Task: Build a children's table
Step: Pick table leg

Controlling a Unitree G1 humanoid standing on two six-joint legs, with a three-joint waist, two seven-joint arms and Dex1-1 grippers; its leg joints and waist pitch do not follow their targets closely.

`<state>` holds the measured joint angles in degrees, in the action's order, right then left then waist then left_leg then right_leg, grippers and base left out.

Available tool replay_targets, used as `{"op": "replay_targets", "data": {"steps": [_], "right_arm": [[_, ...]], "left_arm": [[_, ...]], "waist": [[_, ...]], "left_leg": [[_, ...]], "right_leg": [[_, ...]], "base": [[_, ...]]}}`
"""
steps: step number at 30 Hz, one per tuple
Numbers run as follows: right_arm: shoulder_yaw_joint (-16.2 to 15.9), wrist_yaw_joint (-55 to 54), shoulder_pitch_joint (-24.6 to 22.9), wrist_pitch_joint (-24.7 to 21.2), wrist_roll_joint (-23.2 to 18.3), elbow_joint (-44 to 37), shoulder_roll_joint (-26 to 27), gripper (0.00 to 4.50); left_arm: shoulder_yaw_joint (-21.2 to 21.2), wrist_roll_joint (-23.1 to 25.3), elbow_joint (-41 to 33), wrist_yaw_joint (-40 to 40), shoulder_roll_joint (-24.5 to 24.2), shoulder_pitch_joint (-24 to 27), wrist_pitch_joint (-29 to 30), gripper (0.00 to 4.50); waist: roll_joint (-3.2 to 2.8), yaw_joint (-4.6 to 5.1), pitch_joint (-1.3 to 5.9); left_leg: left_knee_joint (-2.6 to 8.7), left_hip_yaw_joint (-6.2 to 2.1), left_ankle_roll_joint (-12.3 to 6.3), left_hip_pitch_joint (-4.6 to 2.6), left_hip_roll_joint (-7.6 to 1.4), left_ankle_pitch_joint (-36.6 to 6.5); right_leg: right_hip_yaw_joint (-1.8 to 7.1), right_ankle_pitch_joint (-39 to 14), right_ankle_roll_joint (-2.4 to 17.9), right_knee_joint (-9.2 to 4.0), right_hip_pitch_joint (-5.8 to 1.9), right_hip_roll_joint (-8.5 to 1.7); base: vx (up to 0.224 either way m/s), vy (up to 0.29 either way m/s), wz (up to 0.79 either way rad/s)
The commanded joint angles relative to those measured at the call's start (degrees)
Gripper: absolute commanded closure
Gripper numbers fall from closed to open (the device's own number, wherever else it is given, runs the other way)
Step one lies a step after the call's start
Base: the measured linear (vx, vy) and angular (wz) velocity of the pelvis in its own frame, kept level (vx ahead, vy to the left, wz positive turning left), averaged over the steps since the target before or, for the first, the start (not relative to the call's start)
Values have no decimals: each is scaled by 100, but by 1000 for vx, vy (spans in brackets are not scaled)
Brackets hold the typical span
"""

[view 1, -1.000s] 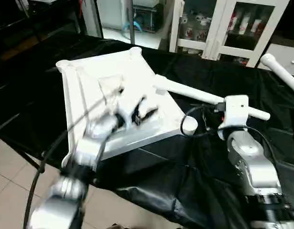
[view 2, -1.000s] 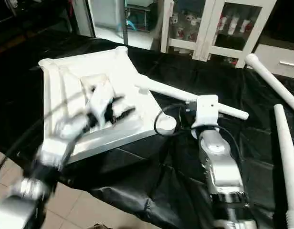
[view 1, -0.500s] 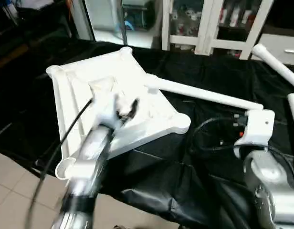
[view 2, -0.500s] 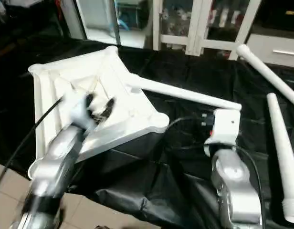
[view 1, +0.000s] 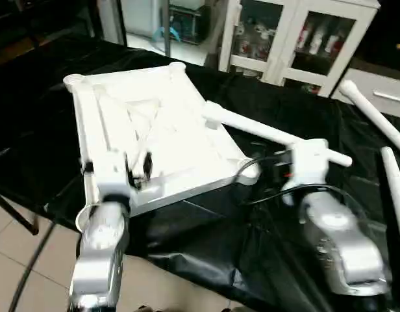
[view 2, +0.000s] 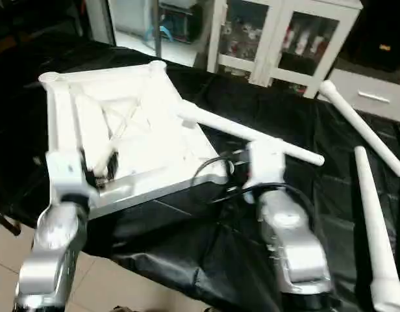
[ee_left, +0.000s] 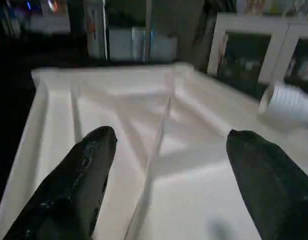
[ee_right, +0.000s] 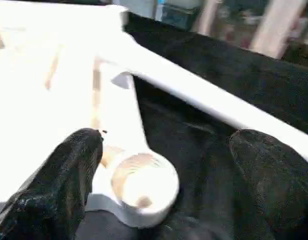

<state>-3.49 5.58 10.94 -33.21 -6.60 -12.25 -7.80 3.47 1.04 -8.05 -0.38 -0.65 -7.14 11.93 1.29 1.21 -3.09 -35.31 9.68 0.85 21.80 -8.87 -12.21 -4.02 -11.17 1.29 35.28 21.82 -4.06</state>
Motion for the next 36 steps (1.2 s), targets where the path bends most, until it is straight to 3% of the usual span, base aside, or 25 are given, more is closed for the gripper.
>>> {"op": "replay_targets", "data": {"steps": [1, 2, 3, 4, 5, 6, 7, 9, 10, 11, 12, 13, 14, 15, 16, 17, 18, 19, 20, 21, 22, 23, 29, 35, 36], "right_arm": [[123, -8, 41, 9, 0, 123, -49, 0], [105, -5, 66, 35, 33, 200, -43, 0], [72, -2, 80, 51, 57, 234, -53, 0], [47, 18, 84, 65, 53, 248, -52, 0], [11, 53, 92, 92, 45, 269, -43, 0], [-10, 68, 89, 96, 45, 263, -39, 0], [-41, 83, 87, 94, 52, 254, -40, 0], [-95, 126, 81, 90, 75, 246, -52, 0], [-114, 141, 82, 81, 96, 255, -51, 0], [-118, 127, 88, 70, 117, 266, -49, 0], [-86, 90, 93, 76, 109, 277, -13, 0], [-71, 59, 109, 78, 112, 296, 8, 0], [-81, 12, 142, 83, 157, 326, 14, 0], [-40, -61, 183, 37, 155, 371, 62, 0], [-57, -87, 244, 12, 199, 418, 57, 0], [-79, -64, 294, 20, 217, 450, 46, 0], [10, -24, 336, 49, 95, 462, 102, 0], [83, 1, 361, 68, 7, 470, 151, 0], [294, -11, 474, 116, -179, 518, 251, 0], [321, -6, 505, 139, -202, 537, 257, 0], [370, -6, 575, 166, -233, 588, 260, 0], [425, 2, 745, 174, -236, 753, 202, 0], [476, 219, 1627, 575, 93, 1973, -361, 0], [434, 841, 2725, 1472, 373, 4222, -1072, 0], [405, 923, 2879, 1643, 415, 4572, -1168, 0]], "left_arm": [[-167, 95, -54, 66, 75, -1, 150, 55], [-188, 145, -48, 66, 43, -49, 210, 55], [-191, 152, -55, 71, 24, -66, 246, 55], [-186, 147, -51, 72, 11, -88, 251, 55], [-175, 129, -51, 81, -8, -125, 274, 55], [-170, 125, -44, 88, -17, -146, 287, 55], [-156, 133, -14, 105, -32, -189, 319, 55], [-133, 167, 41, 146, -38, -250, 367, 55], [-119, 185, 69, 161, -33, -281, 397, 55], [-125, 221, 91, 178, -38, -298, 436, 55], [-138, 275, 119, 208, -47, -309, 411, 55], [-132, 259, 133, 214, -34, -313, 468, 55], [-121, 219, 151, 207, -14, -319, 590, 55], [-178, 295, 163, 190, -67, -324, 644, 55], [-224, 295, 160, 128, -106, -320, 652, 55], [-257, 247, 140, 46, -136, -314, 659, 55], [-284, 251, 124, -13, -186, -302, 661, 55], [-308, 263, 116, -41, -228, -298, 669, 55], [-324, 202, 75, -165, -294, -285, 728, 55], [-321, 200, 68, -185, -306, -283, 735, 55], [-314, 194, 55, -231, -334, -276, 748, 55], [-297, 153, 33, -344, -401, -256, 799, 55], [-419, -124, -78, -1105, -827, -162, 973, 55], [-652, -1114, -793, -2700, -1438, 125, 977, 55], [-653, -1209, -888, -2832, -1500, 137, 997, 55]], "waist": [[-202, 80, 343], [-127, 145, 353], [-162, 72, 395], [-55, -27, 365], [-14, -153, 414], [51, -240, 392], [-51, -288, 307], [-296, -233, 299], [-522, -74, 419], [-379, 61, 433], [-385, -28, 374], [-339, -74, 341], [-238, -136, 323], [-162, -99, 376], [151, -311, 291], [133, -504, 281], [167, -543, 232], [163, -603, 220], [11, -613, 298], [74, -571, 267], [-76, -547, 319], [-121, -521, 300], [-177, -500, 225], [-214, -507, 276], [-213, -515, 299]], "left_leg": [[887, -1094, -676, -274, -737, -1573], [786, -1116, -1534, -18, -484, -1092], [650, -1062, -1764, 72, -288, -802], [356, -849, -1728, 385, 74, -697], [-62, -637, -1514, 442, 169, -641], [-800, -252, -1022, 511, 72, -605], [-751, -209, -816, 519, -127, -584], [-66, -496, -899, 266, -498, -697], [503, -1515, -1543, -322, -1423, -663], [552, -1695, -1948, -337, -1538, -156], [434, -1756, -2436, -285, -1277, 651], [529, -1689, -2585, -110, -895, 617], [563, -1478, -2383, 80, -242, 91], [336, -1125, -2162, -166, -398, -205], [-701, -367, -1540, 321, 406, -750], [-790, -321, -770, 364, 287, -575], [-658, -348, -386, 371, 222, -372], [-387, -380, -121, 251, 115, -450], [-70, -500, -101, 163, -125, -456], [86, -507, -146, 116, -150, -436], [260, -528, -128, -12, -272, -440], [345, -514, -124, -81, -346, -705], [431, -355, 213, -156, -378, -1243], [419, -317, 228, -100, -415, -1158], [404, -271, 137, -65, -411, -853]], "right_leg": [[-14, -319, 848, 14, 34, -150], [-42, -57, 1937, -113, -183, -248], [-86, 24, 2460, -224, -309, -288], [-147, -344, 3054, -489, -477, -422], [-170, -652, 3190, -700, -578, -658], [-329, -1165, 2954, -962, -622, -1015], [-518, -1207, 2500, -946, -576, -984], [-1011, -1305, 1637, -721, -629, -497], [-709, -1275, 912, 520, -30, 2], [-425, -1520, 711, 797, 178, -15], [-33, -1811, 669, 1059, 490, -1], [197, -1564, 864, 1015, 430, 32], [302, -1189, 1307, 547, 210, 64], [446, -719, 1674, 286, 264, -54], [705, -256, 2372, -490, -137, -399], [810, -276, 1688, -439, -319, -609], [808, -557, 1048, -433, -298, -624], [903, -1355, -100, -471, -358, -671], [912, -1151, -342, -380, -511, -693], [777, -950, -498, -378, -471, -516], [574, -795, -510, -355, -388, -359], [518, -1037, -318, -420, -346, -367], [445, -2692, 206, -607, -223, -362], [440, -1639, 836, -452, -252, -401], [432, -973, 1034, -398, -292, -387]], "base": [[6, -189, 47], [6, -189, 47], [-6, -208, 54], [-45, -222, 55], [-45, -222, 55], [-27, -223, 57], [-7, -208, 60], [-11, -201, 70], [-4, -96, 47], [-17, -205, 73], [-32, -208, 64], [-73, -325, 96], [-60, -215, 69], [-68, -283, 59], [-27, -167, 27], [-26, -280, 31], [-53, -234, 3], [-93, -319, 4], [-94, -206, 0], [-99, -173, -2], [-105, -140, -3], [-105, -140, -3], [-70, -27, 3], [0, 0, 0], [0, 0, 0]]}}
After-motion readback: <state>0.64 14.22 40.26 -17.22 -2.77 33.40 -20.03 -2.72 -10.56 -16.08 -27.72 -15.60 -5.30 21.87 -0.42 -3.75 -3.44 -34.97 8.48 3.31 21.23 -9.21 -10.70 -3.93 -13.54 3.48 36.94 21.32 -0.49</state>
